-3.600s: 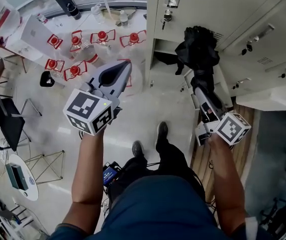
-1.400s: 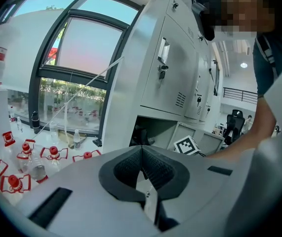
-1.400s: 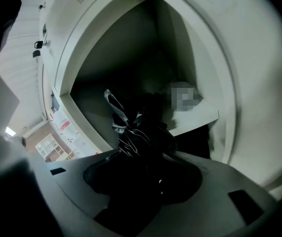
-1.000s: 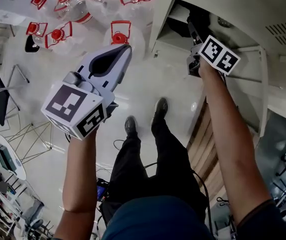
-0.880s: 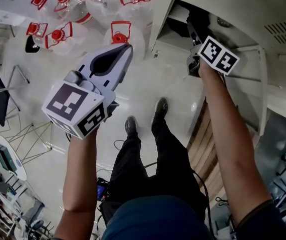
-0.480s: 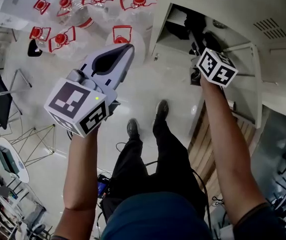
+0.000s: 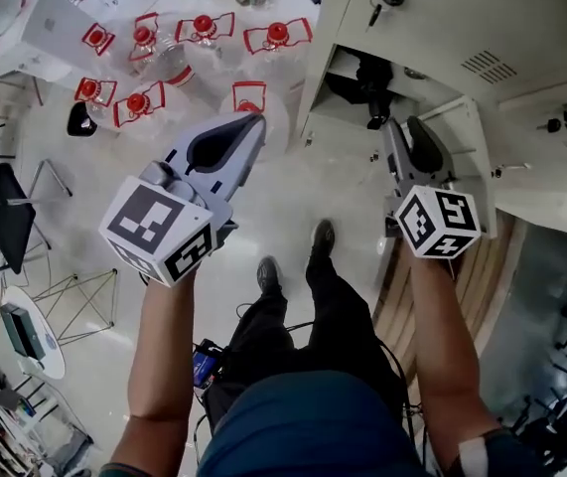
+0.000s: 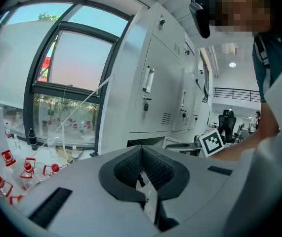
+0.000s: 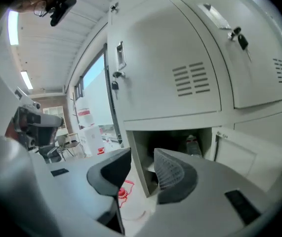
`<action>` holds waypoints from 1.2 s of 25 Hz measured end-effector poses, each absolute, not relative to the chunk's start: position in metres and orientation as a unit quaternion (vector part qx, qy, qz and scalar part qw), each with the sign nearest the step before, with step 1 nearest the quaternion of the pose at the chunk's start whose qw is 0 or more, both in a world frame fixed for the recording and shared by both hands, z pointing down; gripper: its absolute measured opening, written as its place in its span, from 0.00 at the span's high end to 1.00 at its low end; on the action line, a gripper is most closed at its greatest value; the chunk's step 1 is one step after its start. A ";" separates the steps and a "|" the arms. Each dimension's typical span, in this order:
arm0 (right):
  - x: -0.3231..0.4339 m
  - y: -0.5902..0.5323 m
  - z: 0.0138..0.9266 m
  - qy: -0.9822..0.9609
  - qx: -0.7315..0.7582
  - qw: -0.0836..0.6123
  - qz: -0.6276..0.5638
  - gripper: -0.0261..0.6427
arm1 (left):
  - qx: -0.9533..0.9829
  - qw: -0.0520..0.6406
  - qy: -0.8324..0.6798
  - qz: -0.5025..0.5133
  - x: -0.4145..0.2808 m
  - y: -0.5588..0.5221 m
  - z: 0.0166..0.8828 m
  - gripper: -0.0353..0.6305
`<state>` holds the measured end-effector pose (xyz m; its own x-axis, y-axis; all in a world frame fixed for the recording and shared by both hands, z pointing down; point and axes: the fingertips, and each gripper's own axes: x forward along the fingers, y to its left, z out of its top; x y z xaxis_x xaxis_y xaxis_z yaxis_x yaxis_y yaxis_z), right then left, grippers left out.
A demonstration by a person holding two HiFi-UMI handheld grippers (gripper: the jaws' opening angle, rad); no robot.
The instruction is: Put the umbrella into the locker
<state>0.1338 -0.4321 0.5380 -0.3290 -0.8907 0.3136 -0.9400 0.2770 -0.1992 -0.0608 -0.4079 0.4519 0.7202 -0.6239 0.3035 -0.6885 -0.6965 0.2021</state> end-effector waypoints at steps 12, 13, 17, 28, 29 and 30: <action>0.053 -0.319 0.365 -0.862 0.492 0.057 0.111 0.83 | 0.940 0.094 -0.316 0.086 -0.081 -0.328 0.342 0.92; 0.046 -0.311 0.354 -0.866 0.486 0.064 0.102 0.84 | 0.942 0.091 -0.314 0.083 -0.083 -0.322 0.335 0.92; 0.019 -0.279 0.318 -0.875 0.470 0.105 0.056 0.89 | 0.948 0.077 -0.301 0.070 -0.087 -0.295 0.310 0.92; -0.007 -0.217 0.256 -0.879 0.463 0.110 0.023 0.89 | 0.959 0.051 -0.272 0.055 -0.092 -0.237 0.271 0.92; -0.007 -0.212 0.254 -0.879 0.464 0.111 0.021 0.89 | 0.960 0.049 -0.270 0.052 -0.092 -0.233 0.269 0.92; -0.008 -0.208 0.252 -0.878 0.465 0.112 0.020 0.89 | 0.961 0.047 -0.268 0.049 -0.092 -0.229 0.267 0.92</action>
